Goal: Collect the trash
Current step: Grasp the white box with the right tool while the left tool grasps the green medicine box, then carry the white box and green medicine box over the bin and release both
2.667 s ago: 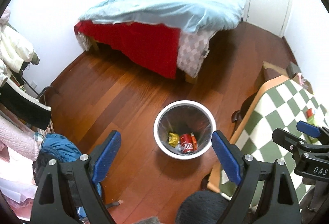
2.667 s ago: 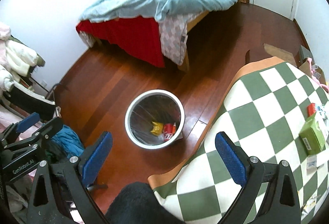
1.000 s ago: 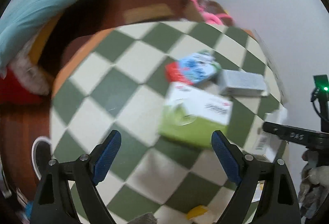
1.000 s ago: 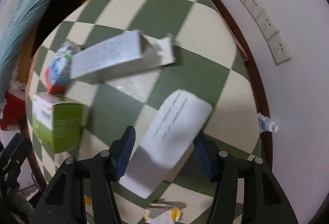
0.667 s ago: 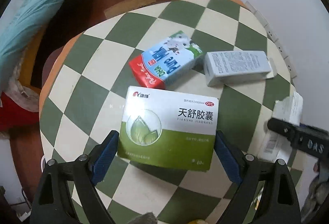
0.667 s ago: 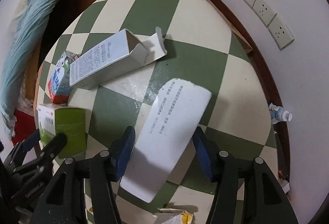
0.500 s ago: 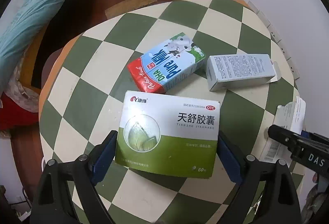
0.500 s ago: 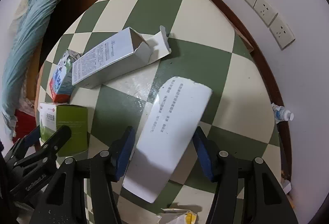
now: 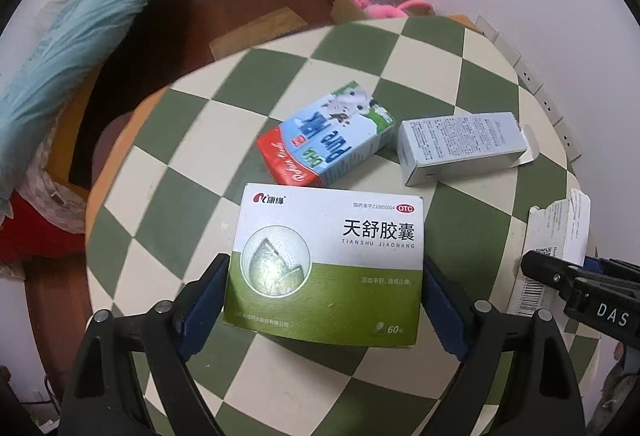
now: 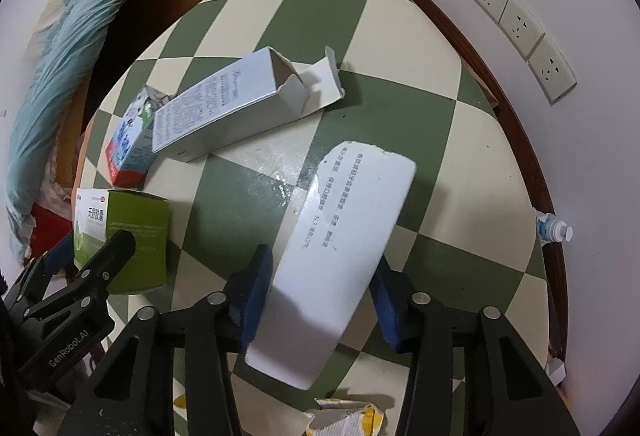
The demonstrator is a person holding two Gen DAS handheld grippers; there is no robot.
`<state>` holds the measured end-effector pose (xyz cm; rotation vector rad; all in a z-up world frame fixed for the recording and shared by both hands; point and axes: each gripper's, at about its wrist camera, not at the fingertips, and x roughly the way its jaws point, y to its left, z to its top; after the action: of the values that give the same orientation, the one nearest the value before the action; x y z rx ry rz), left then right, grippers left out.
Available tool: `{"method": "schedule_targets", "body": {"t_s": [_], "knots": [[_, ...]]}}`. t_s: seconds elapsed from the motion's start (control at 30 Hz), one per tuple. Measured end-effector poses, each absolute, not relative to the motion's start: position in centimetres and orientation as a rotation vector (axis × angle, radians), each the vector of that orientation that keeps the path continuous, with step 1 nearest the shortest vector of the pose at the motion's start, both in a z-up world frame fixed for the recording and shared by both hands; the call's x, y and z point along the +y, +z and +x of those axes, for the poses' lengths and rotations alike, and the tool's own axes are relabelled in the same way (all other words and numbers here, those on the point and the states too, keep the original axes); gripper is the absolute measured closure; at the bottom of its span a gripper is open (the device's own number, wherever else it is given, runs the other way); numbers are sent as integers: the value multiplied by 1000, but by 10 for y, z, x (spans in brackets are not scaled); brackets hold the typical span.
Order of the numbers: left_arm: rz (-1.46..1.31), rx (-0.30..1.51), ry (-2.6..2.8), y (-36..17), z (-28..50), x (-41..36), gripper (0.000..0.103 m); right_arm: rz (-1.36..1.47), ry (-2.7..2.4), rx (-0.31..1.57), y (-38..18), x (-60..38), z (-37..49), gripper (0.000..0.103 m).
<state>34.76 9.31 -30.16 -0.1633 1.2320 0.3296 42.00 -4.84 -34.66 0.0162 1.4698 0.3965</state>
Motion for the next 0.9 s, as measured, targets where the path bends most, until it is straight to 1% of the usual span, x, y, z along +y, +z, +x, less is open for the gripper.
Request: {"method": "schedule_targets", "body": {"t_s": [0.07, 0.3, 0.43, 0.67, 0.77, 0.9], "knots": [[-167, 1208, 340, -293, 341, 95, 14, 13, 411, 1454, -341, -49, 416, 63], [-152, 1089, 408, -248, 311, 106, 14, -17, 484, 1391, -314, -40, 393, 64], [-178, 1017, 446, -218, 286, 119, 14, -38, 555, 1331, -282, -24, 374, 64], [-210, 886, 535, -159, 218, 154, 14, -58, 732, 1227, -215, 27, 327, 64], [-200, 842, 592, -135, 180, 174, 14, -72, 809, 1193, -193, 55, 302, 64], [-205, 810, 663, -114, 131, 202, 14, -106, 940, 1167, -171, 106, 259, 64]]}}
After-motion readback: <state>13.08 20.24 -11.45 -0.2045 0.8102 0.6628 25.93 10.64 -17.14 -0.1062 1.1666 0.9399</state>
